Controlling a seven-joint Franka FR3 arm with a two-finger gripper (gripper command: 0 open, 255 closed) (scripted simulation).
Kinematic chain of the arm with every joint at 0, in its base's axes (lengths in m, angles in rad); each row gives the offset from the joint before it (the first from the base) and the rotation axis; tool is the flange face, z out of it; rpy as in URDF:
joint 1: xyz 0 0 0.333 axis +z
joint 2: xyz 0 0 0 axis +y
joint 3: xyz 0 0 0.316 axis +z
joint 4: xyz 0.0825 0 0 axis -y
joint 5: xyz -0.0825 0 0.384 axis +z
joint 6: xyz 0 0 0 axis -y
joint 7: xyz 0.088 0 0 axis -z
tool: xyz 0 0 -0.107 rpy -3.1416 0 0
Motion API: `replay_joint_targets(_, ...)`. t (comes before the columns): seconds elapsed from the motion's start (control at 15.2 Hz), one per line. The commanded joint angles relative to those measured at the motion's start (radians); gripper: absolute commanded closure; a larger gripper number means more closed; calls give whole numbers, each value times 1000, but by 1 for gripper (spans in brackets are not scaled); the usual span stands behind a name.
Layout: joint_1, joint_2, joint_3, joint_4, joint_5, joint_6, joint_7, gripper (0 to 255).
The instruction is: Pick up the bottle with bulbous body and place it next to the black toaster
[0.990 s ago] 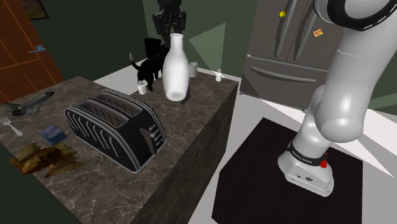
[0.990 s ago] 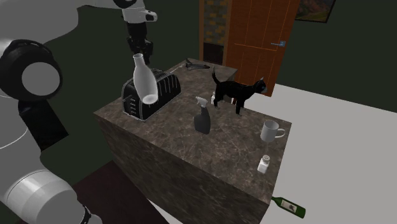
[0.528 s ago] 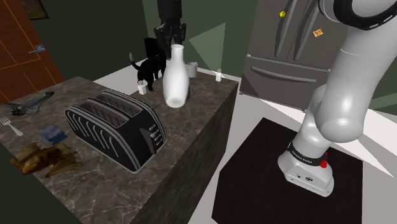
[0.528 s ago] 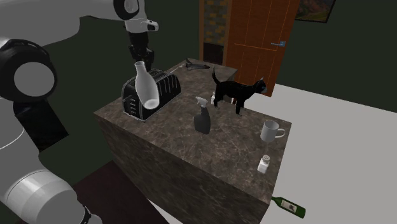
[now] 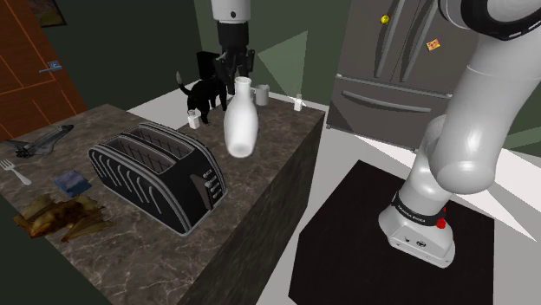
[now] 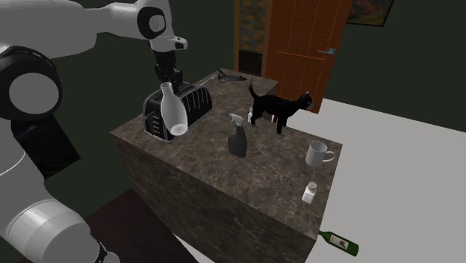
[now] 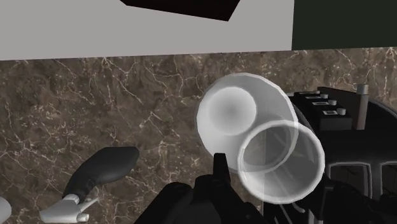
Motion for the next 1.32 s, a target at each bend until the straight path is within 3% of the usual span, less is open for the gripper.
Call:
replay_joint_targets(0.0, 0, -3, 0, -28, 0, 26, 0, 255)
replay_joint_targets(1.25, 0, 16, 0, -260, -1, 278, -3, 255)
